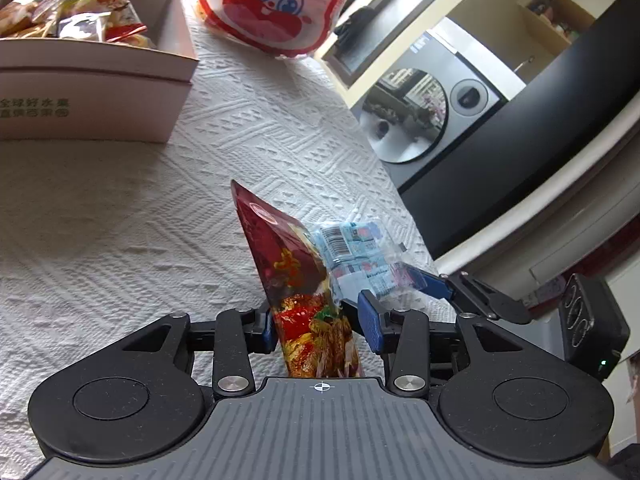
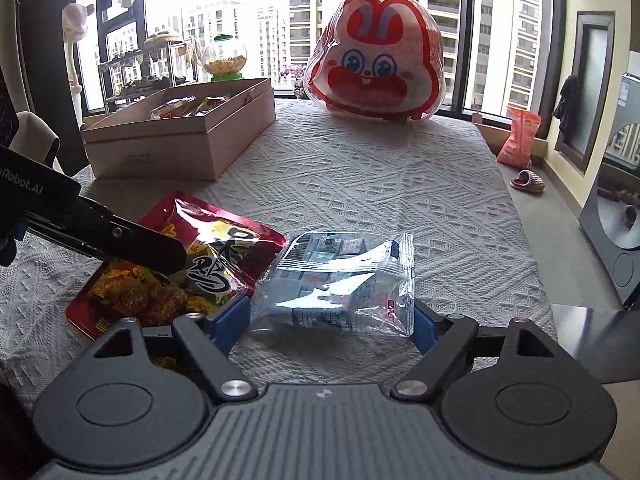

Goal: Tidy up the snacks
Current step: 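Lift the red chip bag with the left tool and drop it into the pink box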

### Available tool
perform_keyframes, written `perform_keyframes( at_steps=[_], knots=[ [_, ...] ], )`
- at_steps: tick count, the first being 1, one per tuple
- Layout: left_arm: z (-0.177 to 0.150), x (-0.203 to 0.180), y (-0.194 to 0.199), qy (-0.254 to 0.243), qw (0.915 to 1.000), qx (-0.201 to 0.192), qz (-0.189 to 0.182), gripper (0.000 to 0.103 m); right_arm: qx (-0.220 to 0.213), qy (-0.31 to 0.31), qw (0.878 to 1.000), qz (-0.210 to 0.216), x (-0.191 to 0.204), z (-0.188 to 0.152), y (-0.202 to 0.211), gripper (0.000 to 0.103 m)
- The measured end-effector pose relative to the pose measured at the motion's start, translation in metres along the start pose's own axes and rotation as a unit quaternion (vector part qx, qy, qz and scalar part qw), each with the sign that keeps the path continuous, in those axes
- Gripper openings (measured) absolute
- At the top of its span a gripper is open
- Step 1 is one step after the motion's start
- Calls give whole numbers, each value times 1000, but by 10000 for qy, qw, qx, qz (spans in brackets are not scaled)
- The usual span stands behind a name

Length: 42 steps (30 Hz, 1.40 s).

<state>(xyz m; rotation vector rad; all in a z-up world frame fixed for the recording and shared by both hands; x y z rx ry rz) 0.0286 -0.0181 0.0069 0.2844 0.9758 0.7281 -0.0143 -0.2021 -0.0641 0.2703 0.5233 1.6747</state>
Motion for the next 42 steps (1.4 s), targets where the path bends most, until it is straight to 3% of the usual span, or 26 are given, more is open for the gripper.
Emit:
perform_keyframes(
  at_steps=[3, 7, 10, 21, 26, 27, 28, 32, 35, 42],
  knots=[
    [3, -5, -13, -154, 9996, -47, 232, 41, 0, -6, 10000, 2, -1, -1, 0, 84],
    [10, 4, -17, 84, 9994, -266, 209, 30, -6, -4, 10000, -21, 0, -1, 0, 84],
    [8, 12, -14, 271, 9990, -346, 56, 29, 24, -12, 10000, -9, -1, -1, -1, 85],
    [-17, 24, 53, 251, 9962, -767, 323, 26, 318, -2, 9995, -72, -1, 13, -9, 87],
    [-31, 31, 77, 288, 9961, -767, 333, 26, 573, -460, 9973, -24, -11, 29, -25, 87],
    [-33, 32, 81, 281, 9959, -791, 332, 26, 638, -501, 9967, -15, -12, 33, -27, 87],
    [-35, 33, 85, 263, 9958, -818, 330, 26, 691, -497, 9964, -38, -11, 36, -27, 80],
    [-29, 31, 106, 186, 9936, -1089, 223, 26, 772, -248, 9967, 103, -2, 45, -14, 74],
    [-11, 24, 129, 22, 9887, -1492, 144, 26, 568, -35, 9977, 370, 7, 60, 9, 73],
    [53, 5, 174, -438, 9674, -2478, 275, 26, -673, 351, 9950, 642, 30, 120, 66, 74]
  ],
)
Point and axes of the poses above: each gripper's, at about its wrist camera, not at the fingertips, and y roughly against the way its jaws point, x to its left, z to its top, the point moved 1 cm from there along -y, roughly the way its jaws point, and after that the axes turned 9 degrees about -z, right-handed, at the moved point
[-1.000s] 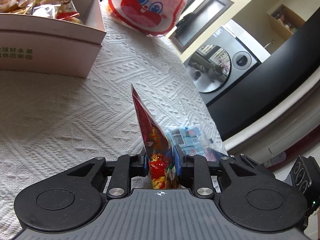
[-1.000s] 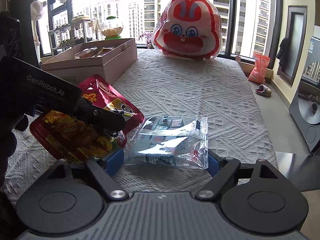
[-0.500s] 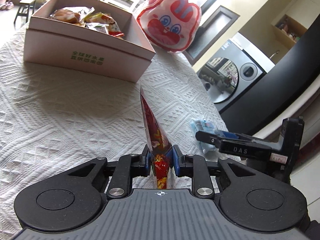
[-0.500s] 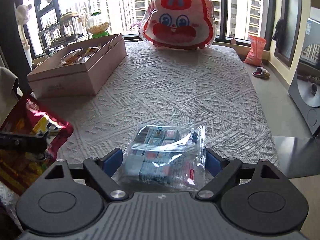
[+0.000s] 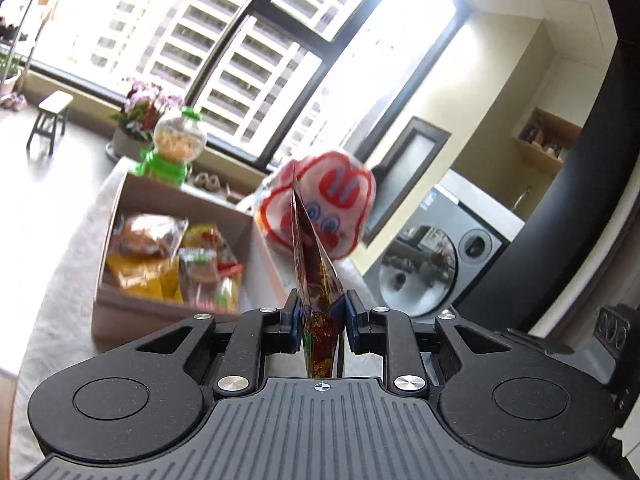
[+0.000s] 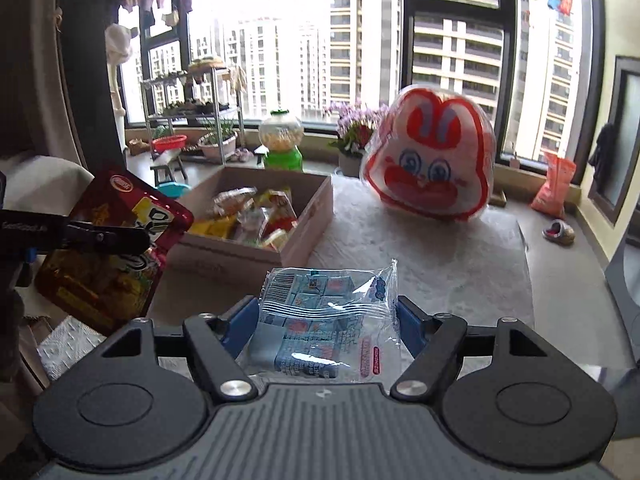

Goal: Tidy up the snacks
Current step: 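Lift the red chip bag with the left tool and drop it into the pink box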

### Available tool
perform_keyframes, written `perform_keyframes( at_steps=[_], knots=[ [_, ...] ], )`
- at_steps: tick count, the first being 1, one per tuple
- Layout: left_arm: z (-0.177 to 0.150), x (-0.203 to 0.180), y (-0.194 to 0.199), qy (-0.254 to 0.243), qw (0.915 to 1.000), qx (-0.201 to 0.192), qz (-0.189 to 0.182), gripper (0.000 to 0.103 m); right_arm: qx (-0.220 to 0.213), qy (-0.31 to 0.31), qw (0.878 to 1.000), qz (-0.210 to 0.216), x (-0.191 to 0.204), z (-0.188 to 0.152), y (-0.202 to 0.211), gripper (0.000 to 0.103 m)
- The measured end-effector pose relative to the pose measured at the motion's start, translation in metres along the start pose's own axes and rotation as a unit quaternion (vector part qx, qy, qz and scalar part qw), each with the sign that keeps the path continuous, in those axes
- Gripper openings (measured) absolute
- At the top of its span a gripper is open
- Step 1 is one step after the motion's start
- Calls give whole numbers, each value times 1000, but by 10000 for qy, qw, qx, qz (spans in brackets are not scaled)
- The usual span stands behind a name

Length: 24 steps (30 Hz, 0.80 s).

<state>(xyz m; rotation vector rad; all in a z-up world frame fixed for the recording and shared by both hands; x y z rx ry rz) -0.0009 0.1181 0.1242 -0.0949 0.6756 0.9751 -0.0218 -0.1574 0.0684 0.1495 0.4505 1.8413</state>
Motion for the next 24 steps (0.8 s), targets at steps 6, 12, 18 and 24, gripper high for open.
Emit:
perform_keyframes(
  at_steps=[6, 12, 18, 24],
  knots=[
    [56, 40, -48, 467, 9976, -461, -217, 27, -48, 226, 9997, 31, 18, 15, -16, 74],
    [35, 96, -43, 967, 9898, -728, 755, 27, 236, 397, 9989, -113, 21, 0, -26, 74],
    [6, 92, 1, 624, 9877, -619, 1293, 27, 167, 404, 9990, -121, 28, 37, -43, 74],
    [-6, 59, -1, -311, 9830, -52, 1810, 28, -607, 113, 9975, 336, 71, 141, -85, 77]
  ],
)
Point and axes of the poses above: each gripper's, at about its wrist camera, not at the fingertips, and y roughly against the way its jaws point, x to its left, z to its top, the point moved 1 cm from there along -y, roughly the way its jaws point, and after that the axes turned 9 degrees about -z, right-handed, at the moved point
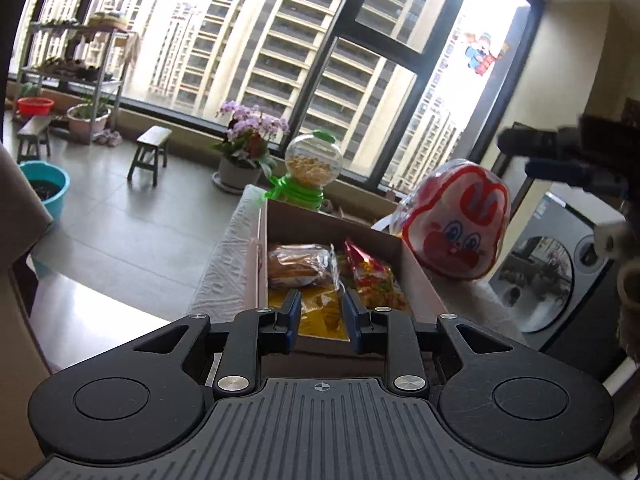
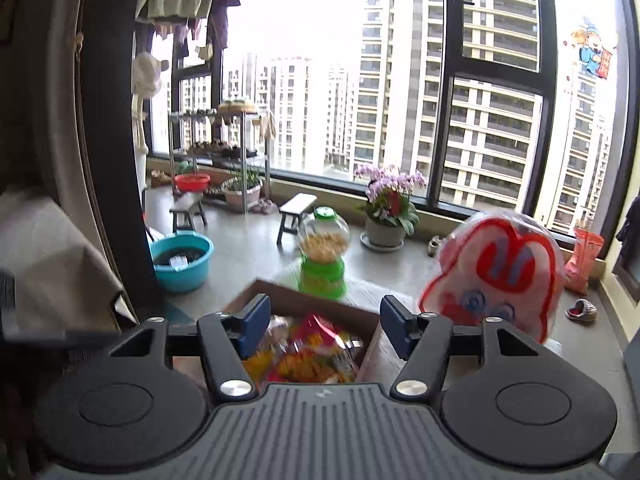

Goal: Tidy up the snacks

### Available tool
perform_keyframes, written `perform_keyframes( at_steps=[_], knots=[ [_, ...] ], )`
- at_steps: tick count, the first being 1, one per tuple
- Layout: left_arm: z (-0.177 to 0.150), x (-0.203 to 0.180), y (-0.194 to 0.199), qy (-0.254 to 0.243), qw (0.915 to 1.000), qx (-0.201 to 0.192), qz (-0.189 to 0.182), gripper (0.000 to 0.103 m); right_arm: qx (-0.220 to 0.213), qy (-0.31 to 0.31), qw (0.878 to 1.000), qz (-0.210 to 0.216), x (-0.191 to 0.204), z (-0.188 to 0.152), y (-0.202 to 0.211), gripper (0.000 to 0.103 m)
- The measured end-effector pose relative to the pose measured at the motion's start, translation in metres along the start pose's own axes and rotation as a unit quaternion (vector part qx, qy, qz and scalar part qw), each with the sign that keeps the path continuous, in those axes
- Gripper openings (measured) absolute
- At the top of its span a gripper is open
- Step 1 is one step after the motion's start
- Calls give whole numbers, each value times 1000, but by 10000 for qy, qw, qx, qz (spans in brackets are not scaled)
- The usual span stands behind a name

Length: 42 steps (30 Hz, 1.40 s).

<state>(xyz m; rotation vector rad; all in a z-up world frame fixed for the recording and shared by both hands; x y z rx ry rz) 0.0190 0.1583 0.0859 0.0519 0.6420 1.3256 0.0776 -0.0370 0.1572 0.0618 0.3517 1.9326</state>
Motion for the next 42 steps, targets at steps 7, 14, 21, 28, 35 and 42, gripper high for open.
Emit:
perform_keyframes(
  at_steps=[7, 14, 21, 28, 35, 42],
  knots=[
    [-32, 5, 2, 216, 9984, 487, -165, 28, 750, -116, 9964, 380, -3, -33, -31, 79],
    [-46, 19, -10, 719, 9953, 617, -203, 28, 1815, 129, 9800, 806, 9, -127, -23, 79],
    [-44, 24, 3, 457, 9944, 596, 745, 28, 2561, -280, 9638, 687, 48, -166, -67, 79],
    [-46, 15, 5, 346, 9950, 710, 614, 28, 2454, 149, 9690, 248, 81, -168, -82, 91],
    [-50, 2, 5, 263, 9958, 818, 301, 28, 2423, 514, 9657, 775, 55, -174, -35, 54],
    [-60, -5, -1, 423, 9936, 1045, 6, 28, 2106, 799, 9723, 623, 24, -173, 19, 23]
  ],
)
Point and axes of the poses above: each gripper's, at about its wrist camera, not at the fingertips, and y roughly against the way its jaws point, x to its left, z to its top, the point moved 1 cm from there along -y, roughly the way its jaws point, and after that the axes turned 9 degrees about -z, right-handed, at the moved point
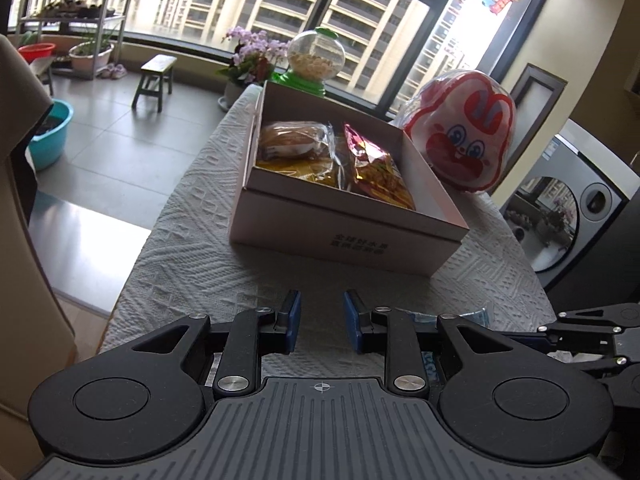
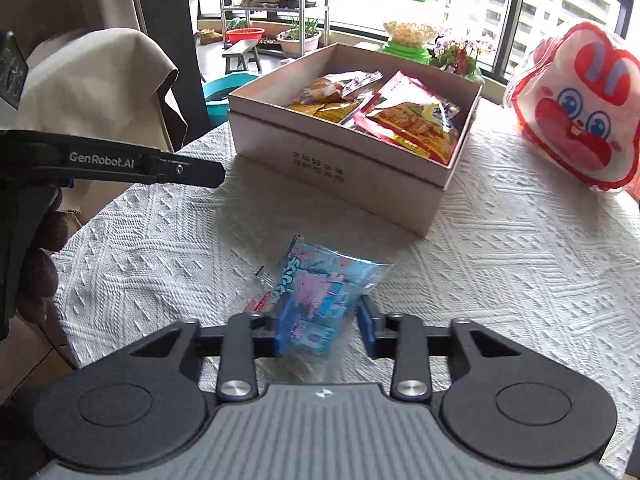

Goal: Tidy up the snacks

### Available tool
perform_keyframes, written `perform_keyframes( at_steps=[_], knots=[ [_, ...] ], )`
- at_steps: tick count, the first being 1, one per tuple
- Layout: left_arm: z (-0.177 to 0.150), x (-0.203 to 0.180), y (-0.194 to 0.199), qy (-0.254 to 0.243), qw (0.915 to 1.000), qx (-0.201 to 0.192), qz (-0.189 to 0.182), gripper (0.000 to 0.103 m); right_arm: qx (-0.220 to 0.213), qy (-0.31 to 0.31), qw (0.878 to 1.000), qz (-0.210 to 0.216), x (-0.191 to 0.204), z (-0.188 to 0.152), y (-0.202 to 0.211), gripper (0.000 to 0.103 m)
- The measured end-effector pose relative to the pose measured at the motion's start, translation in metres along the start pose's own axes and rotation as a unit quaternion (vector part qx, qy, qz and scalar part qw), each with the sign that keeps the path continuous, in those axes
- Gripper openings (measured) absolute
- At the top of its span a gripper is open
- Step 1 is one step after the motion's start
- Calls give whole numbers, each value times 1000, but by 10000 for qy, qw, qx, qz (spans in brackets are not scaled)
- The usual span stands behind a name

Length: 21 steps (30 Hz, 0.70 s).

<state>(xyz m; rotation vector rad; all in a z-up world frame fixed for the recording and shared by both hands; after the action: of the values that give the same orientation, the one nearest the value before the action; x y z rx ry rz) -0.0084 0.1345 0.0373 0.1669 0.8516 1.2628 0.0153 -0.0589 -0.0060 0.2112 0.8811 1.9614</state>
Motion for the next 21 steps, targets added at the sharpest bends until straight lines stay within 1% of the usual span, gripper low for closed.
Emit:
perform_keyframes(
  at_steps=[1, 2, 4, 6, 7, 8, 9, 10, 11, 13, 15, 16, 17, 18, 20, 21],
  knots=[
    [-2, 0, -1, 16, 10000, 32, 3, 28, -76, -35, 10000, 20, -3, 1, 6, 18],
    [-4, -1, -2, 40, 10000, 63, -10, 28, -178, -24, 9998, 12, -6, 2, 12, 16],
    [-6, -3, -3, 68, 9997, 152, -188, 28, -311, 66, 9995, -75, -8, 5, 17, 16],
    [-9, -7, -4, 95, 9981, 305, -520, 28, -376, 116, 9989, -246, -9, 6, 16, 19],
    [-11, -9, -4, 107, 9971, 369, -662, 28, -439, 147, 9984, -315, -10, 6, 16, 30],
    [-12, -11, -4, 90, 9966, 408, -714, 28, -511, 200, 9979, -335, -10, 5, 16, 52],
    [-14, -13, -4, 40, 9965, 447, -706, 28, -586, 270, 9975, -282, -10, 3, 16, 65],
    [-15, -15, -4, -20, 9963, 504, -692, 28, -693, 430, 9966, -106, -9, 0, 15, 80],
    [-17, -17, -4, -60, 9958, 574, -704, 28, -748, 624, 9952, 30, -8, -3, 13, 80],
    [-22, -20, -1, -121, 9943, 707, -789, 28, -761, 1164, 9902, 123, 0, -8, 8, 80],
    [-26, -22, 3, -176, 9932, 775, -848, 28, -900, 1851, 9786, -31, 13, -15, 1, 80],
    [-28, -22, 5, -179, 9933, 784, -835, 28, -1009, 2089, 9726, -150, 19, -17, -3, 80],
    [-29, -21, 6, -157, 9936, 783, -805, 28, -1096, 2227, 9685, -202, 24, -18, -8, 80],
    [-29, -18, 6, -113, 9940, 777, -766, 28, -1217, 2228, 9671, -138, 25, -17, -10, 80],
    [-28, -13, 6, -14, 9949, 766, -657, 28, -1220, 2153, 9689, 90, 25, -8, -17, 80],
    [-28, -11, 6, 26, 9953, 761, -603, 28, -1119, 2021, 9726, 257, 24, -2, -23, 80]
  ],
)
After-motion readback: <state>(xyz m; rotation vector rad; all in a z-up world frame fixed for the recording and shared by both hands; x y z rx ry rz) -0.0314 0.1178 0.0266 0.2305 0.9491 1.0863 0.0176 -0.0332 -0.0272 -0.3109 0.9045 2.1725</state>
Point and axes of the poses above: each gripper's, at about its wrist camera, not at the fingertips, and y roughly against the way its jaws point, x to its left, z to its top, the point moved 1 cm from there along -y, roughly the way its jaws point, and after that the axes turned 9 degrees about -z, right-handed, at the moved point
